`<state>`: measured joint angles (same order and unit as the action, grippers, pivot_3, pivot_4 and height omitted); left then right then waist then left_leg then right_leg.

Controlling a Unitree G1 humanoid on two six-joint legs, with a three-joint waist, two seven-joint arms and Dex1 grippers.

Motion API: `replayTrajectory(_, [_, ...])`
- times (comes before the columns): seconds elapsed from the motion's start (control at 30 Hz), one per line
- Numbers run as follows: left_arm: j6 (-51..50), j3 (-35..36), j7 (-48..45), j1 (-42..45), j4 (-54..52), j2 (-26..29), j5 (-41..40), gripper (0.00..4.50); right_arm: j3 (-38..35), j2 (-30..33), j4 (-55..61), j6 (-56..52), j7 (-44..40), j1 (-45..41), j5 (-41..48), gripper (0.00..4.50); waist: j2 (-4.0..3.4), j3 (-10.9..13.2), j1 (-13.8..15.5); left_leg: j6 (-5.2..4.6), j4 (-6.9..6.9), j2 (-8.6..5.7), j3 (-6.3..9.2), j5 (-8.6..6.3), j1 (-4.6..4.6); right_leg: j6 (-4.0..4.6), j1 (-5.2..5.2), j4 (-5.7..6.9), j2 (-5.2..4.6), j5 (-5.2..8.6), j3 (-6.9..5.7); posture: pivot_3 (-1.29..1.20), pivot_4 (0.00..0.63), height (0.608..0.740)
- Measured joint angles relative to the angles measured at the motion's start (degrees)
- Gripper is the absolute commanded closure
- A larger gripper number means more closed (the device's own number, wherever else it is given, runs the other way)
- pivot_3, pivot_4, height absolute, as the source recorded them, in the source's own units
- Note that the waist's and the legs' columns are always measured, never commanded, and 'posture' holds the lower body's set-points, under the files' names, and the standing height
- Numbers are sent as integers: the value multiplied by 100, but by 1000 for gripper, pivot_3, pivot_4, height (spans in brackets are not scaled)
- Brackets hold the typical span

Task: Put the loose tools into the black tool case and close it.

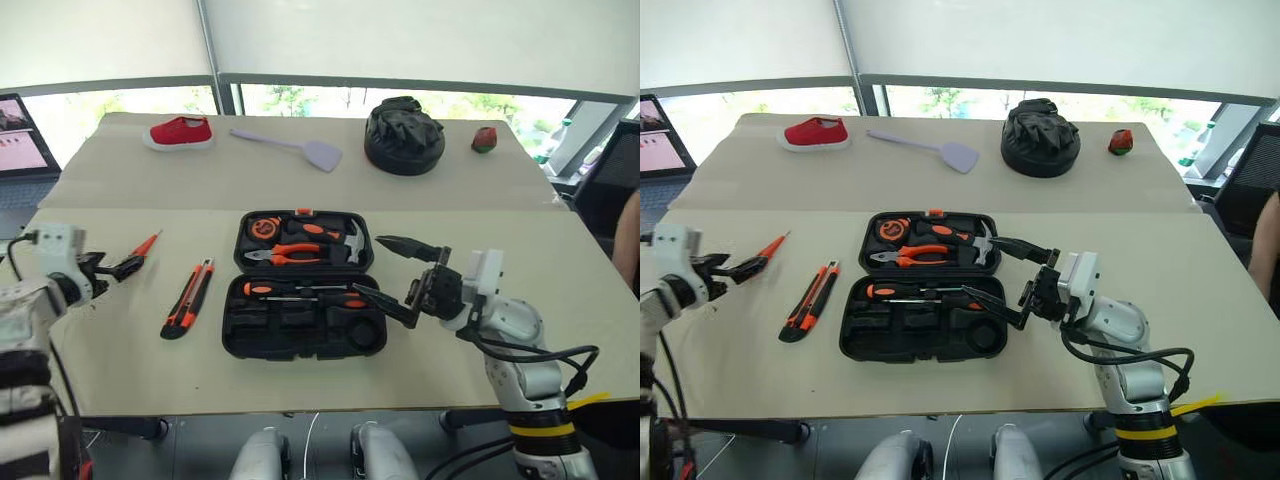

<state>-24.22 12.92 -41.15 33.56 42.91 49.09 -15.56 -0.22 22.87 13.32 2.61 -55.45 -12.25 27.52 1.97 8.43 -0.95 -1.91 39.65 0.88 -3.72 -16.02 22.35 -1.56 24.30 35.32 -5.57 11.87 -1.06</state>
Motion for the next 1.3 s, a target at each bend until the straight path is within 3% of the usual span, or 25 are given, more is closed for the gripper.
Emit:
replayTrajectory(0.17, [842, -486, -89, 1095, 1678, -185, 692, 0, 48, 4, 337, -103, 181, -10, 10, 38, 3, 2, 16, -3, 6, 3, -3, -2, 4, -2, -2, -7, 1, 0, 3, 0, 150, 740])
replayTrajectory(0.3, [1052, -624, -195, 1413, 2183, -206, 915, 1061, 65, 13, 496, -183, 301, 30, 10, 0, 4, 2, 26, -10, 11, 1, -6, -6, 1, -4, -3, -11, -8, 0, 5, 0, 150, 740])
replayTrajectory(0.57, [1028, -641, -479, 1500, 2317, -218, 1015, 3996, 69, 86, 693, -290, 456, 34, 12, 0, 4, 2, 26, -9, 13, 2, -9, -5, -11, -4, -3, 3, -9, 0, 14, 0, 150, 740])
replayTrajectory(0.7, [1260, -471, -606, 1367, 2296, -218, 936, 4030, 109, 92, 696, -292, 468, 35, 12, 0, 4, 2, 26, -11, 13, 3, -9, -7, -9, -4, -2, 2, -13, -1, 16, 0, 150, 740])
replayTrajectory(0.83, [1828, -43, -1680, 1038, 1741, -361, 342, 4031, 115, 271, 720, -370, 369, 67, 77, 0, 27, 15, 47, -10, 25, 8, -2, -6, 13, -3, 12, 41, -18, -1, 6, 0, 150, 740])
replayTrajectory(0.97, [1861, -117, -3301, 543, -262, -118, -209, 4031, -74, 677, 752, -467, 153, 105, 226, 0, 39, 23, 58, -15, 36, 5, -1, -9, 24, -5, 16, 40, -27, -1, 14, 0, 150, 740])
replayTrajectory(1.1, [2010, -897, -4372, -279, -2448, 337, -184, 4031, -259, 1252, 780, -605, -273, 415, 384, 0, 25, 30, 47, -22, 26, 4, -7, -13, 2, -10, -1, 34, -31, 3, 25, 0, 150, 740])
replayTrajectory(1.2, [1771, -1670, -4446, -522, -3701, 251, 41, 4031, -233, 1402, 799, -606, -541, 473, 377, 0, 24, 31, 97, -24, 33, 5, -5, -13, 1, -14, -3, 7, -22, 6, 30, 0, 150, 740])
replayTrajectory(1.3, [1531, -2166, -4246, -561, -4214, 131, 402, 4031, -200, 1349, 808, -605, -538, 464, 361, 0, 24, 31, 107, -23, 33, 4, -6, -13, -3, -12, -4, 5, -1, 5, 39, 0, 150, 740])
